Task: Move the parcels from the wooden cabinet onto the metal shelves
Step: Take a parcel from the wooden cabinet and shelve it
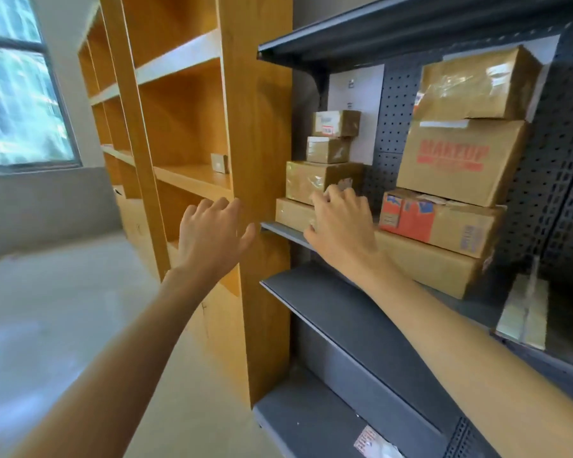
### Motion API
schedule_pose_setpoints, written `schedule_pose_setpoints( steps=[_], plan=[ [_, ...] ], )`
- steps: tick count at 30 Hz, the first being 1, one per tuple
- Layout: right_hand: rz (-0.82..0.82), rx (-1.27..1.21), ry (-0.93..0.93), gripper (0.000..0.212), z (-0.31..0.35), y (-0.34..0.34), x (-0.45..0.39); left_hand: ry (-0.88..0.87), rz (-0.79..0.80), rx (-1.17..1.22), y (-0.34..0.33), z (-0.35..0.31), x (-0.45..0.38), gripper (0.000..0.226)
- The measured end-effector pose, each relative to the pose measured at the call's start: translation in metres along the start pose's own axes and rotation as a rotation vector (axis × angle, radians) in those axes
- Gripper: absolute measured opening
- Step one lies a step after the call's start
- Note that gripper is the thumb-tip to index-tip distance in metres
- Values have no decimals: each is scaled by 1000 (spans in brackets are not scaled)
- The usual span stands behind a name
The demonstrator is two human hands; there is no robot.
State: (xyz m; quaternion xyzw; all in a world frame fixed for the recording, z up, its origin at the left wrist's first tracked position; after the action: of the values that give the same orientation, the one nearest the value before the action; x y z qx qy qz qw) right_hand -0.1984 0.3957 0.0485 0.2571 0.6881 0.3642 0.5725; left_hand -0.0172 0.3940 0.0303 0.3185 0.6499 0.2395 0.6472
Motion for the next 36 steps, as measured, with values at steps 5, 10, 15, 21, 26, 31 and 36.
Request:
schedule_pose_setpoints(
  steps=[5, 10, 15, 21, 26, 31, 36],
  plan=[
    [-39, -38, 31, 43, 42, -55, -75, -2, 18, -37, -35, 69, -55, 48],
    [-65, -58, 17, 42, 74, -99, -162, -17, 30, -30, -70, 124, -129, 47],
    [-76, -55, -9, 42, 109, -138, -232, -41, 20, -11, -106, 183, -187, 47],
    [-62, -11, -21, 49, 158, -191, -301, -72, 24, 50, -164, 261, -239, 47],
    [-47, 19, -103, 47, 209, -244, -355, -119, 13, 112, -214, 341, -283, 47],
    [-23, 74, -232, 43, 266, -286, -410, -225, 41, 181, -255, 419, -335, 47],
    [12, 155, -304, 41, 304, -320, -466, -273, 42, 260, -304, 477, -384, 45]
  ],
)
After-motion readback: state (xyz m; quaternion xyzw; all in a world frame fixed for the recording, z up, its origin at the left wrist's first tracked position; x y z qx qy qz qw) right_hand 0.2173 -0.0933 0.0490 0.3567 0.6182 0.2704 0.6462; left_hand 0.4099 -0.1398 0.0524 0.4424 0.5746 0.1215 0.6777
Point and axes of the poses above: each hand's wrist, its own x-axis away from the middle knuckle, its own y-axis out of the back of the hand, z = x × y, the point moved 1 cm from there along -x, towards the middle knuckle, and after that the axes turned 2 degrees about x, right-handed, at the moved point
